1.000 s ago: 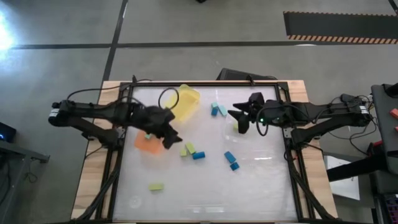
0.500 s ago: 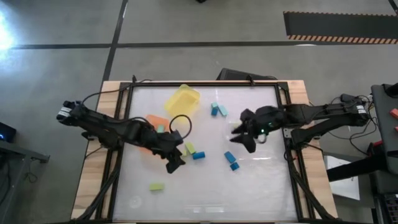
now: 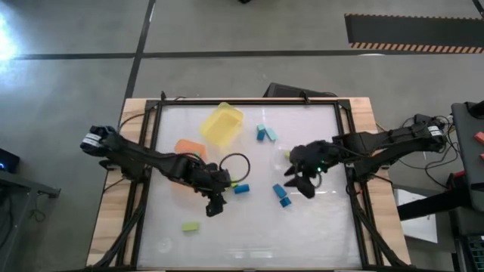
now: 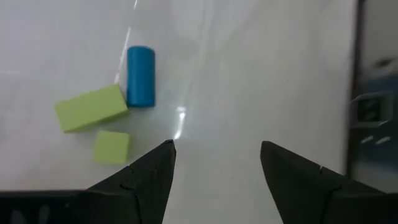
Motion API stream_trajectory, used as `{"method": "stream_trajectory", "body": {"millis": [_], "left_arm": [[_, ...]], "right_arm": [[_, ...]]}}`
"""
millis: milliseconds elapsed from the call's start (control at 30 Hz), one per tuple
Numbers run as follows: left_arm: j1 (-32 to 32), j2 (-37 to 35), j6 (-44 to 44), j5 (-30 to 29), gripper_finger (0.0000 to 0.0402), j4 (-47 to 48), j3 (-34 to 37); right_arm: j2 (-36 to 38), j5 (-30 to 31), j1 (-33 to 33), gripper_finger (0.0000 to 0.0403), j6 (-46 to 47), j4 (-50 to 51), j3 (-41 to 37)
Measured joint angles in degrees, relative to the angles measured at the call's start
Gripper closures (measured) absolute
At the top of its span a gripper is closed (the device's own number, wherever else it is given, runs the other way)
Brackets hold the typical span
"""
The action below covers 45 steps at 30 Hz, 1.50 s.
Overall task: Sort & place blocks by color
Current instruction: Put the green block into the transparent bin
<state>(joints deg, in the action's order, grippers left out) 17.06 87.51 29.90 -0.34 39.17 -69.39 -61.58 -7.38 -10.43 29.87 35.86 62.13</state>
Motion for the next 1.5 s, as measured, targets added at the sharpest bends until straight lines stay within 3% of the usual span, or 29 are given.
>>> {"method": "stream_trajectory", "body": {"millis": [167, 467, 867, 1500], "left_arm": [[-0.43, 3.51, -6.46, -2.11, 0.018, 0.29, 2.09], [-2.55, 6.48, -8.43, -6.12, 0.018, -1.25, 5.18], [-6.47, 6.55, -9.31, -6.21, 0.018, -7.29, 10.73], [-6.82, 6.55, -7.98, -5.79, 0.0181, -15.77, 16.07]], "right_arm": [[0.02, 0.46, -2.44, 0.0199, 0.1, -4.63, 0.0], [0.02, 0.36, -3.33, 0.0199, 2.3, -9.18, 0.0], [0.2, 1.4, -3.33, 0.0199, 1.5, -9.19, 0.0], [0.2, 1.42, -3.33, 0.0199, 0.11, -9.1, 0.0]]}}
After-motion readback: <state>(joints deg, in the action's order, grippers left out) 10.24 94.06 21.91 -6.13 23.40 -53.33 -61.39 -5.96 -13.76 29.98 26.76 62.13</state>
